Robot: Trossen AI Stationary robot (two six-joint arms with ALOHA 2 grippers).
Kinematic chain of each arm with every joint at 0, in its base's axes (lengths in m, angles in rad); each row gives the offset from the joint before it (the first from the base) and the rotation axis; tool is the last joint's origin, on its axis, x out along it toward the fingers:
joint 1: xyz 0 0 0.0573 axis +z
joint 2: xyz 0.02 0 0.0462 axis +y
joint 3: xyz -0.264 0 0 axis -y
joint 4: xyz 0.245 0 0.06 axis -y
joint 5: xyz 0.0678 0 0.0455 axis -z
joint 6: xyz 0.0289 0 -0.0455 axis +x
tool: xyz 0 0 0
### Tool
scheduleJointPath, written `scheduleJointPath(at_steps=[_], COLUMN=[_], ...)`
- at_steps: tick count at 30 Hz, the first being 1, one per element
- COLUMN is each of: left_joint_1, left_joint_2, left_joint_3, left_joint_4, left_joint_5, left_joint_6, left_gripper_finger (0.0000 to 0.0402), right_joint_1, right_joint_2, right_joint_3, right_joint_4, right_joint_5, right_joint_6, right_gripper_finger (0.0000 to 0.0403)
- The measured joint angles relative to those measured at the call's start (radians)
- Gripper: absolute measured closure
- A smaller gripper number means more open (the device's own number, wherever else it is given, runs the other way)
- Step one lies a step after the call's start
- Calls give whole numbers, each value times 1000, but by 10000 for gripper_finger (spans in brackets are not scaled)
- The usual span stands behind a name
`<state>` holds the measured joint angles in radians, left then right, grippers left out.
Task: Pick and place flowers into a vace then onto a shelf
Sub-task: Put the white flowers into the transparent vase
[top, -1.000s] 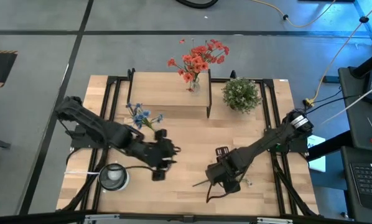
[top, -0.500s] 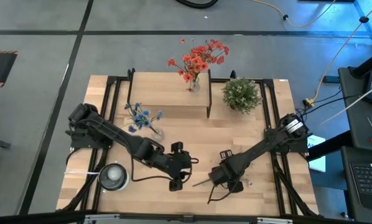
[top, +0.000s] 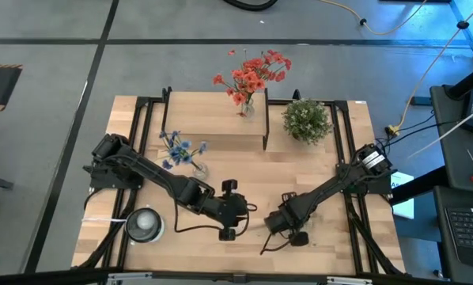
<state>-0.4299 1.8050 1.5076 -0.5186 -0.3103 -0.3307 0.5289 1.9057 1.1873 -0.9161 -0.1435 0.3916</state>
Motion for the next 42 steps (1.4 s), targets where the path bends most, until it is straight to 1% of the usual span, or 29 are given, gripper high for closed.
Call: scheduleJointPath(at_steps=[1,4,8,10,12,15,18,20,23,26,30,35,38,42], left_joint_1=[0,0,-12,-20,-24,-31,-60,-88,-128,-153,-158,-156,-157,-158], left_joint_2=[1,-2,-6,-6,-6,-7,-7,-7,-7,-7,-8,-8,-8,-8], left_joint_3=[-1,0,0,0,0,0,0,0,0,0,0,0,0,1], left_joint_4=[-6,-11,-15,-16,-20,-51,-114,-189,-292,-348,-395,-412,-411,-409], left_joint_5=[-1,-16,-50,-61,-61,-66,-111,-182,-328,-410,-415,-430,-429,-420], left_joint_6=[22,91,227,274,291,292,303,309,278,218,148,134,134,132], left_gripper_finger=[253,256,263,266,267,260,249,244,242,242,242,248,270,313], right_joint_1=[-2,-15,-38,-53,-73,-117,-158,-182,-220,-256,-279,-282,-283,-283], right_joint_2=[0,0,-3,-5,-8,-8,-8,-8,-8,-8,-9,-10,-9,-9], right_joint_3=[8,40,116,163,208,270,325,361,407,446,491,532,532,522], right_joint_4=[1,-24,-52,-57,-69,-117,-113,-114,-110,-73,12,21,5,-7], right_joint_5=[-26,-117,-198,-220,-225,-220,-219,-219,-220,-231,-299,-316,-298,-285], right_joint_6=[-3,1,2,26,70,151,208,217,216,213,214,211,222,236], right_gripper_finger=[392,389,397,397,396,398,399,398,398,398,399,399,399,399])
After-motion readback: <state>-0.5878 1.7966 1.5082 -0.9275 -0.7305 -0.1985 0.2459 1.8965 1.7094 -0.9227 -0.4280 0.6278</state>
